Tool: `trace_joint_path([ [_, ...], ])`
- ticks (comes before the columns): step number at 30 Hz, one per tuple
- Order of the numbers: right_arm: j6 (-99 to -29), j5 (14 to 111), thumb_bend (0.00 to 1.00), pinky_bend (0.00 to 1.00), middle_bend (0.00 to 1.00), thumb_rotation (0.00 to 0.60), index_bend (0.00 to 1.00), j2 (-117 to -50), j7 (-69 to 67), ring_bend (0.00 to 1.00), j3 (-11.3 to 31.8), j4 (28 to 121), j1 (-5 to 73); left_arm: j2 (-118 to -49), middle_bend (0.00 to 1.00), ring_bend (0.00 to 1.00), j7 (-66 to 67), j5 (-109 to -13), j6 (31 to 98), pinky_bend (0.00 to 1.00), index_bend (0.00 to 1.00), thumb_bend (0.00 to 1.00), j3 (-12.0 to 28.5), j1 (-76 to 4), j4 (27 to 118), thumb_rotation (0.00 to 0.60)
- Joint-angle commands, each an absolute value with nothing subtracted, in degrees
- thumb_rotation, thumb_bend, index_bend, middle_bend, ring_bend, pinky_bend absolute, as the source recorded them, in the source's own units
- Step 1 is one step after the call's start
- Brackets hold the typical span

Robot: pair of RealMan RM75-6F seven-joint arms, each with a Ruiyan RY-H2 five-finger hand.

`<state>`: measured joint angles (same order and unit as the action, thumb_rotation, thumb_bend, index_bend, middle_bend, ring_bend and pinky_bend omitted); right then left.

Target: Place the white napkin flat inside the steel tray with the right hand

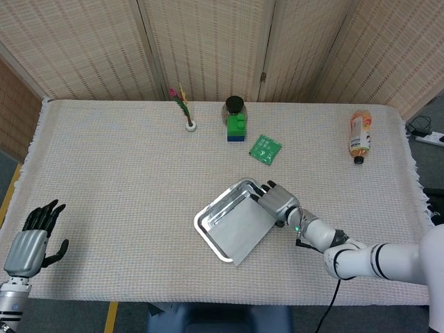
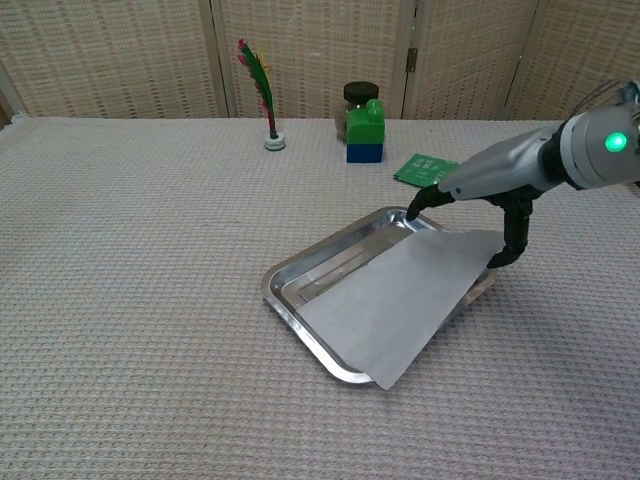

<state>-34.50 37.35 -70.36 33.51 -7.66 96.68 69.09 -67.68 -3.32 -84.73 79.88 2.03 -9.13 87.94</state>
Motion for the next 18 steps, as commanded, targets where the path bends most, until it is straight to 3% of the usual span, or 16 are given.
trace_joint_path([
  [1, -36.99, 37.35, 0.33, 0.0, 0.0, 0.6, 0.0, -72.12, 34.32, 0.0, -8.66, 96.59, 68.79, -67.58, 0.0, 0.0, -3.62, -84.99, 80.12, 0.0, 0.0, 0.5, 1.97, -9.04, 88.21, 0.6],
  [11, -40.87, 28.38, 0.29, 0.0, 0.0, 0.6, 0.0, -72.82, 41.0, 0.0, -10.95, 99.08, 75.24, -67.79, 0.0, 0.0, -4.22, -84.85, 80.05, 0.0, 0.0, 0.5, 2.03, -9.05, 87.67, 0.6],
  [18, -44.76, 28.23, 0.29, 0.0, 0.0, 0.6, 0.0, -70.97, 43.19, 0.0, -13.8, 104.17, 74.69, -67.84, 0.0, 0.0, -3.52, -85.57, 80.53, 0.0, 0.0, 0.5, 1.69, -8.89, 88.18, 0.6],
])
